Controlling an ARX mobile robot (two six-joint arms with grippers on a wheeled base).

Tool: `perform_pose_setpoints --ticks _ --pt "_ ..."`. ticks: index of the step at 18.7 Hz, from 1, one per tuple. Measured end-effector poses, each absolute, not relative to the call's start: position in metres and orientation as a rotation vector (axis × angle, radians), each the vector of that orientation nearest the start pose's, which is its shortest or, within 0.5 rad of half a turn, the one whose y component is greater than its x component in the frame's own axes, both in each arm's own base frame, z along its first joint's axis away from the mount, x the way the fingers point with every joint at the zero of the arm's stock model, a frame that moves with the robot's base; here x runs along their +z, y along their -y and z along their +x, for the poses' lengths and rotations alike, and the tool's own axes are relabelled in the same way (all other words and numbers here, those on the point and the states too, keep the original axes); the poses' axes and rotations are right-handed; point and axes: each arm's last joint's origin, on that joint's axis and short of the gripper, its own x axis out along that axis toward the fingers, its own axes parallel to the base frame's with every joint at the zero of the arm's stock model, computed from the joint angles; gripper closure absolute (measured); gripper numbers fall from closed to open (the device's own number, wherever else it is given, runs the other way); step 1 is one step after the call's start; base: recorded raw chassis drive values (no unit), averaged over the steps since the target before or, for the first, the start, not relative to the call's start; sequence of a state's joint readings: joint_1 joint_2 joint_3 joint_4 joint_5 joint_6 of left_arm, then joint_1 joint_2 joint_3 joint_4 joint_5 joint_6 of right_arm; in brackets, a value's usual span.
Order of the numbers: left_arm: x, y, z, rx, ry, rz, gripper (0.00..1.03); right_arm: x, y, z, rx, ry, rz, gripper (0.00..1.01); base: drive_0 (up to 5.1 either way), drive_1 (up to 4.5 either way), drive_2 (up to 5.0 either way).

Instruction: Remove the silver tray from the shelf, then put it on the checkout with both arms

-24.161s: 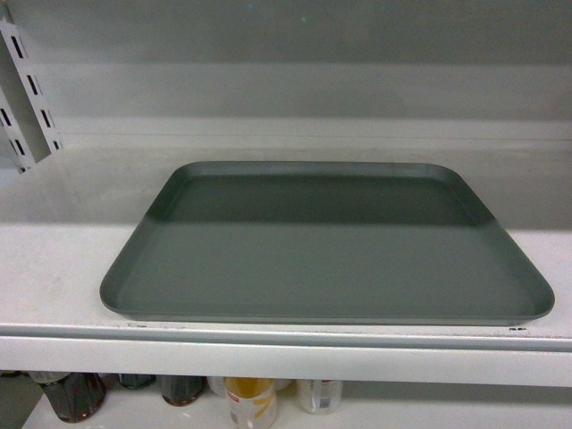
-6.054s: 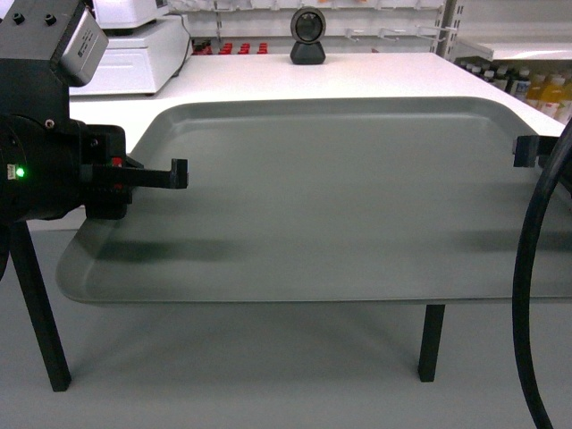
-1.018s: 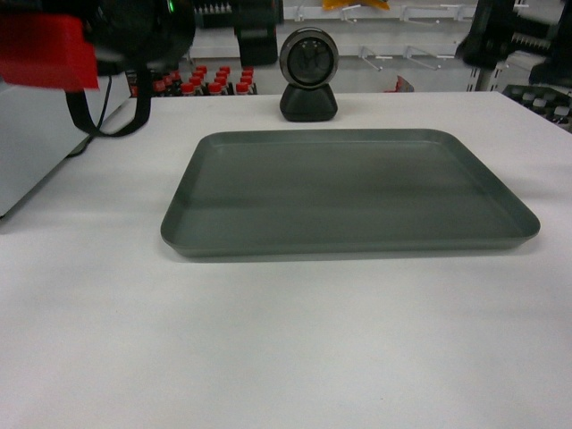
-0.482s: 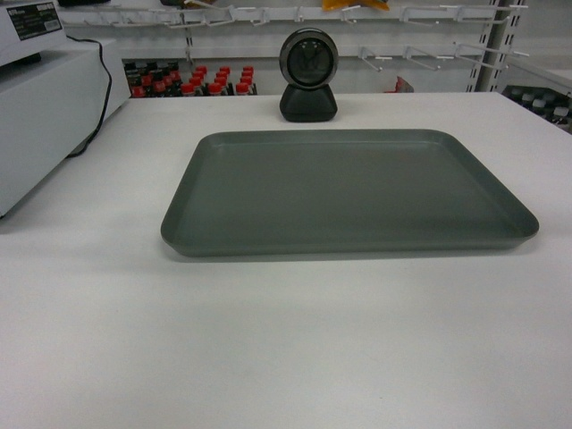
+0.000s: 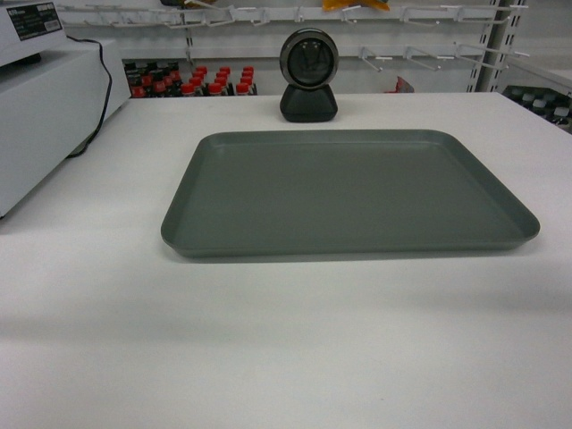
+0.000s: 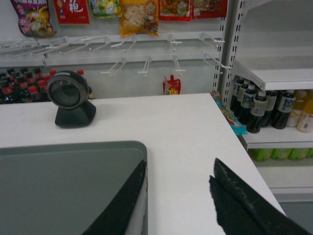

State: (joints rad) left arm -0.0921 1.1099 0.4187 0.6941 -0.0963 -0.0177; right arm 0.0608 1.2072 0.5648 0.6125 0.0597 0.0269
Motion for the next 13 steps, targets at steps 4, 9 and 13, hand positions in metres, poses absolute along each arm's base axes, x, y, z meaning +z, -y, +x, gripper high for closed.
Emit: perform_pose_setpoints --ticks 4,9,13 --pt "0.205 0.005 0.191 -0.015 -0.001 -0.015 1.01 0.225 -0.001 0.209 0.002 0.008 0.003 0.99 0.0 0.0 0.0" --pt "0.189 0.0 0.165 -0.003 -0.006 -0.014 1.01 0.202 0.0 0.178 0.0 0.007 0.002 0.99 0.0 0.0 0.0" --pt "0.179 0.0 0.147 0.0 -0.008 -0.014 1.01 0.186 0.0 0.156 0.0 -0.007 0.002 0.99 0.0 0.0 0.0"
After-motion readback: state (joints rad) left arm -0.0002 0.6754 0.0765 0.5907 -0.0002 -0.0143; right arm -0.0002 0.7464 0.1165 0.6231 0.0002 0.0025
